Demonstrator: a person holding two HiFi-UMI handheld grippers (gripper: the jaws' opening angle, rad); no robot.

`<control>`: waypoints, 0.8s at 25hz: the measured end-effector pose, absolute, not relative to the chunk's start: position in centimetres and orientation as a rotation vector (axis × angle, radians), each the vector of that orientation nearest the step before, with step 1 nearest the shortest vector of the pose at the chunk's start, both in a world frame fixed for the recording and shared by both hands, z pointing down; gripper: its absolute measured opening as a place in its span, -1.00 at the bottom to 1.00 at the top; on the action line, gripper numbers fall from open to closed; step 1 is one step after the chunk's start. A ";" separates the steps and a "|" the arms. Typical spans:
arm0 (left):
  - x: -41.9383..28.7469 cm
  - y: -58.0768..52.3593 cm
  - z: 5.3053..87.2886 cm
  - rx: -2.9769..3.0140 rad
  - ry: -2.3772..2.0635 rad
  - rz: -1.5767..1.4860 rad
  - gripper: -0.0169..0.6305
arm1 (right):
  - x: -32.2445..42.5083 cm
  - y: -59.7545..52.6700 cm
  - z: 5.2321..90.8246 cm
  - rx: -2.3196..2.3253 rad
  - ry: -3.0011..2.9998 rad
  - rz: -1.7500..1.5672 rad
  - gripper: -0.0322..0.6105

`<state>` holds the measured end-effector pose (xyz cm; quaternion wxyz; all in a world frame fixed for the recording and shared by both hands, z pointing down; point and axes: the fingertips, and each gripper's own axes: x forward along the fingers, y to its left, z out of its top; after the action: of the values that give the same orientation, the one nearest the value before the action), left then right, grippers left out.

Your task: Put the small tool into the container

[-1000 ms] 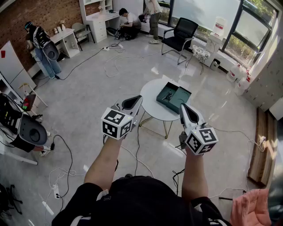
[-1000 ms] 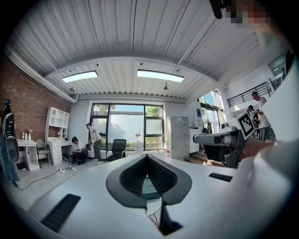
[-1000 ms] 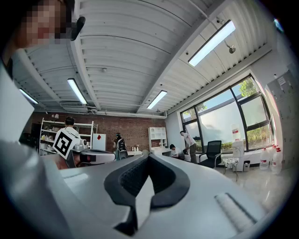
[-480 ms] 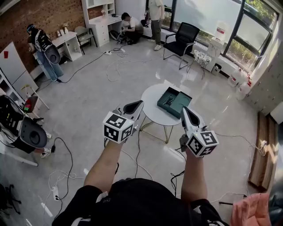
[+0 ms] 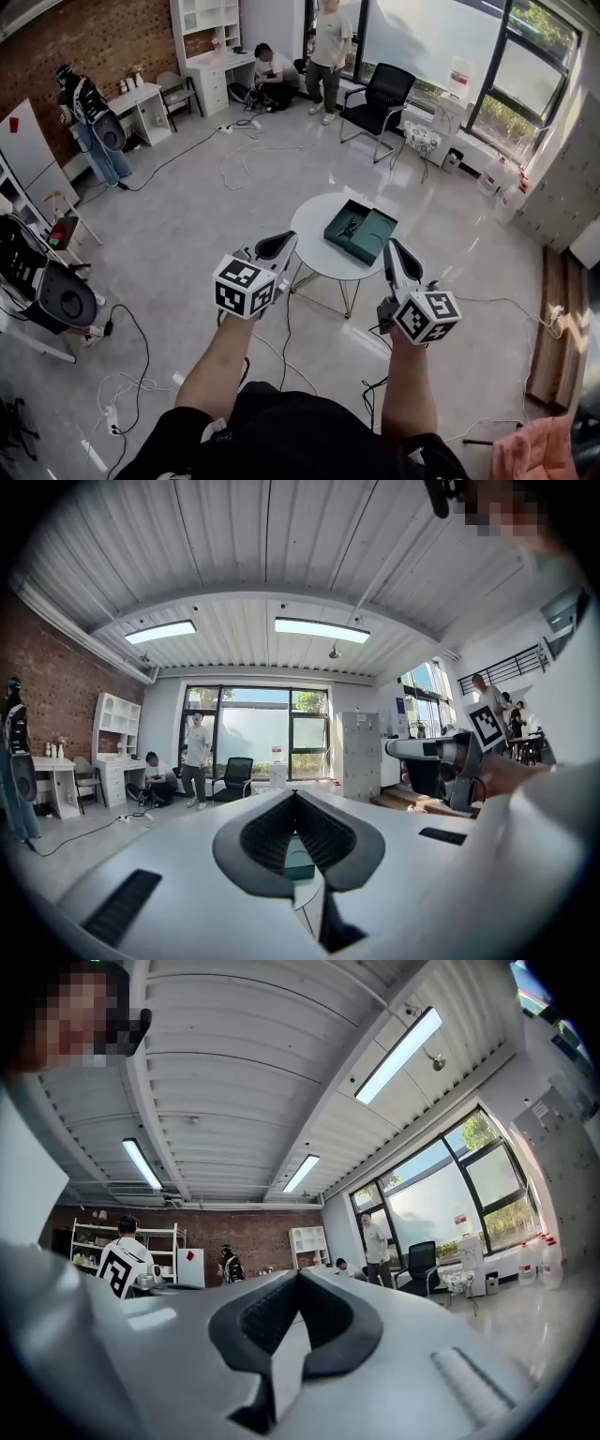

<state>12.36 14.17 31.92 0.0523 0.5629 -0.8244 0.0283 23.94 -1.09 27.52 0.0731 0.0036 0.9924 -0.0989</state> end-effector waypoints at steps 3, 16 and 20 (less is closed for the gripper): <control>13.3 13.5 32.3 1.708 -2.503 0.072 -0.94 | 24.9 -1.6 28.0 0.042 2.988 -0.321 -0.87; 10.0 11.0 33.0 1.728 -2.500 0.038 -0.94 | 22.1 -4.0 29.7 0.027 3.030 -0.357 -0.77; 6.5 9.2 33.7 1.748 -2.474 0.019 -0.94 | 19.1 -5.1 30.0 0.009 3.041 -0.346 -0.77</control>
<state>6.54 9.18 33.68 0.0561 0.5761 -0.8154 0.0064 19.08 -5.10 29.98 0.0406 0.0030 0.9928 -0.1129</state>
